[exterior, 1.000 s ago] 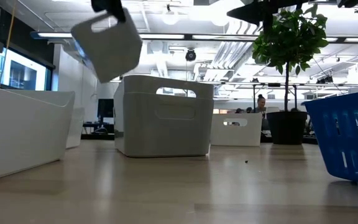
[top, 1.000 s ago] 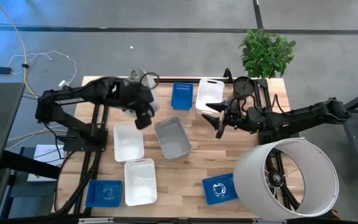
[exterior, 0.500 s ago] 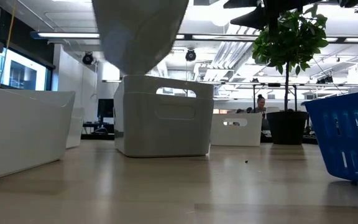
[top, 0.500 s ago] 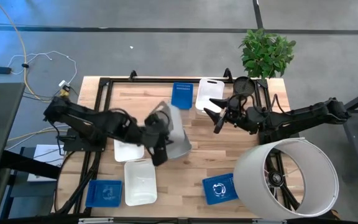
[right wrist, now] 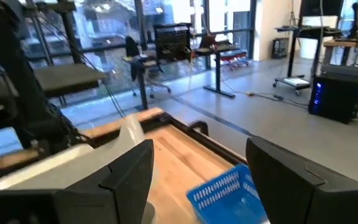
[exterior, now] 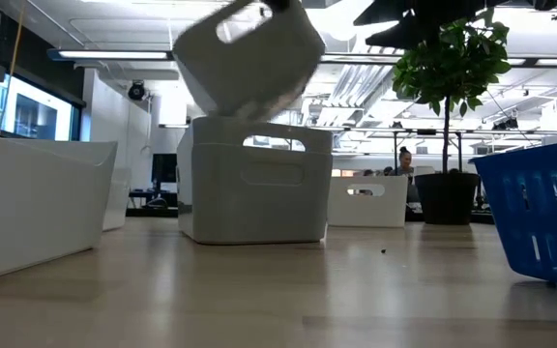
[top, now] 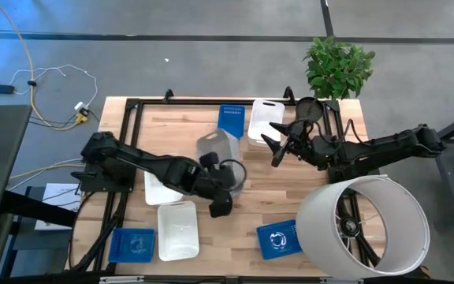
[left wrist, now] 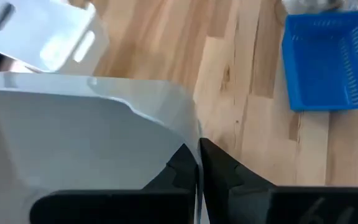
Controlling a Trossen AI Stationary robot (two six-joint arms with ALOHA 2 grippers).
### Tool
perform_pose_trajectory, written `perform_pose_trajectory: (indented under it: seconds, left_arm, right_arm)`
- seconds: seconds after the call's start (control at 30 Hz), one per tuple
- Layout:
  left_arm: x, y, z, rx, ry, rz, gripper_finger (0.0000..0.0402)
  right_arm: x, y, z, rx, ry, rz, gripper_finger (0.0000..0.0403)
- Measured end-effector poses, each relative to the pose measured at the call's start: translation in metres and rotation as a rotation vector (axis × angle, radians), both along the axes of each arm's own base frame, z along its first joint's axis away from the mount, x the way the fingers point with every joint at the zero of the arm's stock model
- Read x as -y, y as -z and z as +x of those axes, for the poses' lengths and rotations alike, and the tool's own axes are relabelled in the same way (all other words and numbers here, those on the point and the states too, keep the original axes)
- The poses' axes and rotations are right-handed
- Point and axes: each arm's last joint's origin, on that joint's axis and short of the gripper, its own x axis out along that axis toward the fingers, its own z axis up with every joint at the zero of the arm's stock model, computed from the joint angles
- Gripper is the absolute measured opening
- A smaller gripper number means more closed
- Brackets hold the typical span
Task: Stack baskets by color
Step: Stack the top gray bin on top of the middle gray bins
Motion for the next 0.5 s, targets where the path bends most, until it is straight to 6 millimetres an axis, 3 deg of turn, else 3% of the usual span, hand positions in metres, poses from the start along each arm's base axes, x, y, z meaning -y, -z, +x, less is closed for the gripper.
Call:
perform_pose_trajectory:
  seconds: [0.23, 0.5]
  left_arm:
    - [-0.006, 0.029, 0.011, -0.150, -0.043, -0.010, 0.0000]
    - [-0.008, 0.036, 0.016, -0.152, -0.087, -0.111, 0.0000]
  right_arm:
    - [0.000, 0.001, 0.000, -0.013, 0.006, 0.000, 0.0243]
    - [0.001, 0.002, -0.001, -0.026, 0.025, -0.004, 0.0243]
